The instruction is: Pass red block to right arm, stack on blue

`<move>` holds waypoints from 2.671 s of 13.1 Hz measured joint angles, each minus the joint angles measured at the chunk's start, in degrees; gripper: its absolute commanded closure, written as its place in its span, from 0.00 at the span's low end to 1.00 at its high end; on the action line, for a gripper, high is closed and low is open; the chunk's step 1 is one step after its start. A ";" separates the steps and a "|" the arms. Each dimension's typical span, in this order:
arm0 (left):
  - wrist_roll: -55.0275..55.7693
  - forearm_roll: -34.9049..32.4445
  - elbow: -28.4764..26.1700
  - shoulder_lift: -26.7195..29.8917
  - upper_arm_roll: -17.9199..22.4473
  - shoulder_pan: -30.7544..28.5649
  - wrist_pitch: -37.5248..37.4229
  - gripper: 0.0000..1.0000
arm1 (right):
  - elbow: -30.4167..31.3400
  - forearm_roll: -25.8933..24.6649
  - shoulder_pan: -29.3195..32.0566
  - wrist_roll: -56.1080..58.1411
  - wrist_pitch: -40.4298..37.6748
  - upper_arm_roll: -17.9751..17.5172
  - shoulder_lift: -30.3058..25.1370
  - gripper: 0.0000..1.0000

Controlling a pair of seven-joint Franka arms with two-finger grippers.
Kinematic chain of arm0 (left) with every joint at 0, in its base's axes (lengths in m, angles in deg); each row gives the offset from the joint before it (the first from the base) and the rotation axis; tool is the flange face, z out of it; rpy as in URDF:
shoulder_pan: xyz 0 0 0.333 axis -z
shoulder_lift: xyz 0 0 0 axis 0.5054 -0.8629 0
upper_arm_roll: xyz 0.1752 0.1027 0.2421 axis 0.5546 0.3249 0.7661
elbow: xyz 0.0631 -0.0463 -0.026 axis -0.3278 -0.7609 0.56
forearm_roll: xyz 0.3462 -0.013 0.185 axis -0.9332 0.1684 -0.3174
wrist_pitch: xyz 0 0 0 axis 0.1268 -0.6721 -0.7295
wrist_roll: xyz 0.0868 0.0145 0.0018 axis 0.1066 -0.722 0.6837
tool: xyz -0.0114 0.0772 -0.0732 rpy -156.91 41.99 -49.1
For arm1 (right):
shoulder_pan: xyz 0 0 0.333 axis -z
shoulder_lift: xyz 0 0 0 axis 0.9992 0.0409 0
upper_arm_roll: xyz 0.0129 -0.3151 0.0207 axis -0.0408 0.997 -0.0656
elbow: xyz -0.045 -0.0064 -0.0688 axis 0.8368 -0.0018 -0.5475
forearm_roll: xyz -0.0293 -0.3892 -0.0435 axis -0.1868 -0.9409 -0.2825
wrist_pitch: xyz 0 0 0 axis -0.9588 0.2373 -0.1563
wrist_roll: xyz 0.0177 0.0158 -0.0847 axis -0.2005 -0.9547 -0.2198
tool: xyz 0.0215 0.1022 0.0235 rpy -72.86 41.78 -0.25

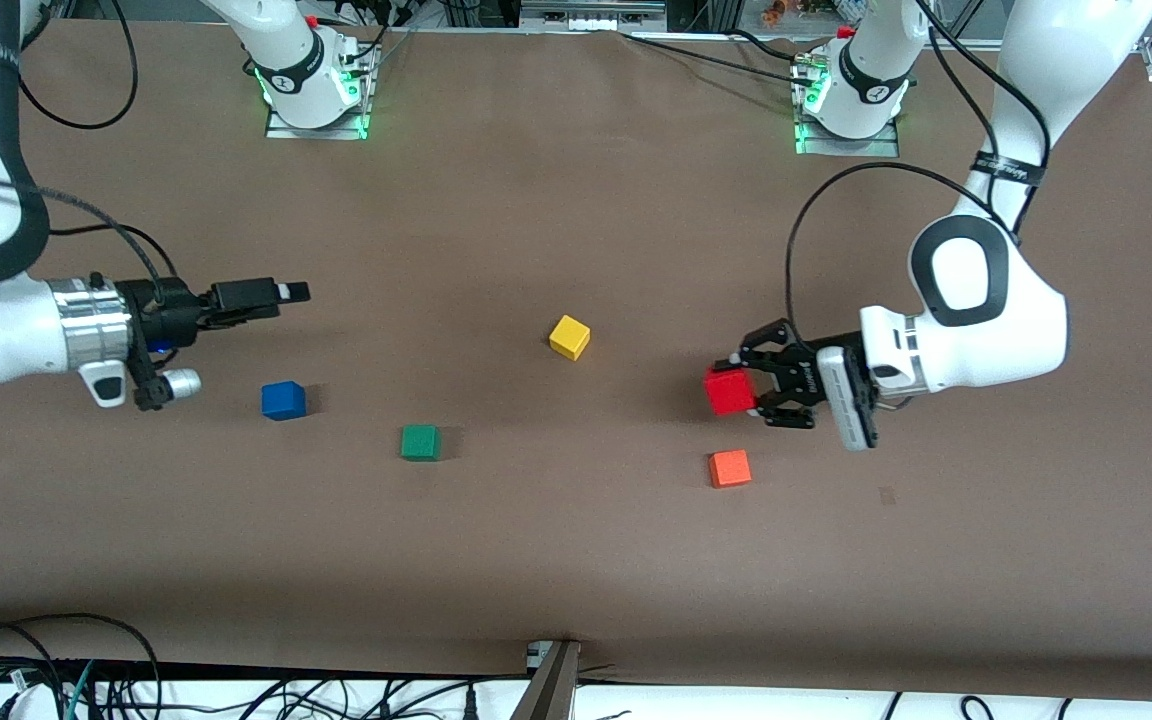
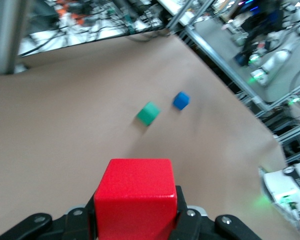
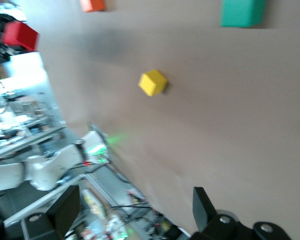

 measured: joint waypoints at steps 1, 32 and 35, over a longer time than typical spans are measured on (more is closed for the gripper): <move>-1.53 1.44 0.43 -1.04 -2.16 0.12 -0.01 1.00 | 0.00 3.09 -0.07 0.00 0.21 -0.02 1.43 0.00; -43.54 36.41 15.55 -17.68 -9.05 19.46 18.73 1.00 | 5.79 35.90 -13.33 0.89 16.26 -0.56 10.16 0.75; -43.48 38.33 15.77 -17.70 -9.04 19.56 18.66 0.01 | 6.03 35.95 -13.26 1.96 15.67 -0.32 10.13 0.88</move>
